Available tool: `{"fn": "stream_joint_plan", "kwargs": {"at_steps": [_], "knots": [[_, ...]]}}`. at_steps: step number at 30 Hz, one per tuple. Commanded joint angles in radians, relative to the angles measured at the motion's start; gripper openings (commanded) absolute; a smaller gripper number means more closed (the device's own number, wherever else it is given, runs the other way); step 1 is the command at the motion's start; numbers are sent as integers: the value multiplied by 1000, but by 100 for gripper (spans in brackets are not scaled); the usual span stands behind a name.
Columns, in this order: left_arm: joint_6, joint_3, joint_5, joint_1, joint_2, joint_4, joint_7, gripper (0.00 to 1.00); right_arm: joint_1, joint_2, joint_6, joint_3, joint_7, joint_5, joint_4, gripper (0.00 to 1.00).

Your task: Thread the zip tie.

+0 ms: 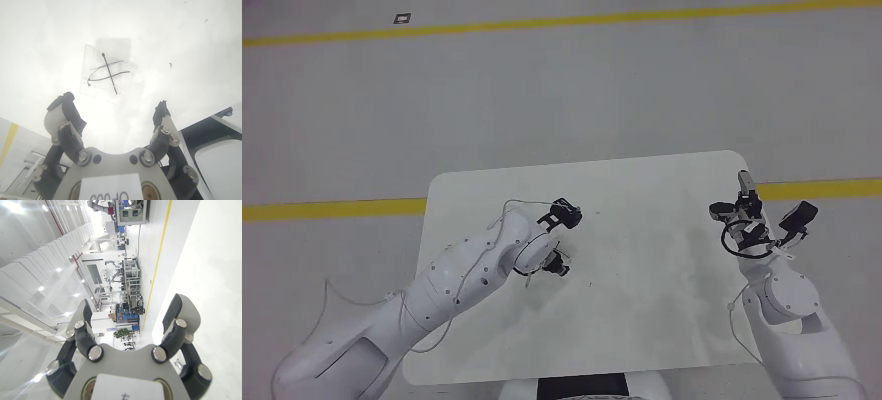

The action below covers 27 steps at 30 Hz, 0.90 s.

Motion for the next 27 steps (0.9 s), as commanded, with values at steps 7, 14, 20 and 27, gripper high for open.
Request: {"fn": "stream_joint_plan", "kwargs": {"at_steps": [7,14,20,27], "knots": [[15,-9,-13,4,0,1,19,100,0,0,0,0,0,0,0,100],[133,3,-5,-1,-7,5,0,100,0,0,0,0,0,0,0,100],[192,53,-11,-38,-13,16,0,100,0,0,0,0,0,0,0,100],[188,53,-11,-35,-13,16,7,100,0,0,0,0,0,0,0,100]]}}
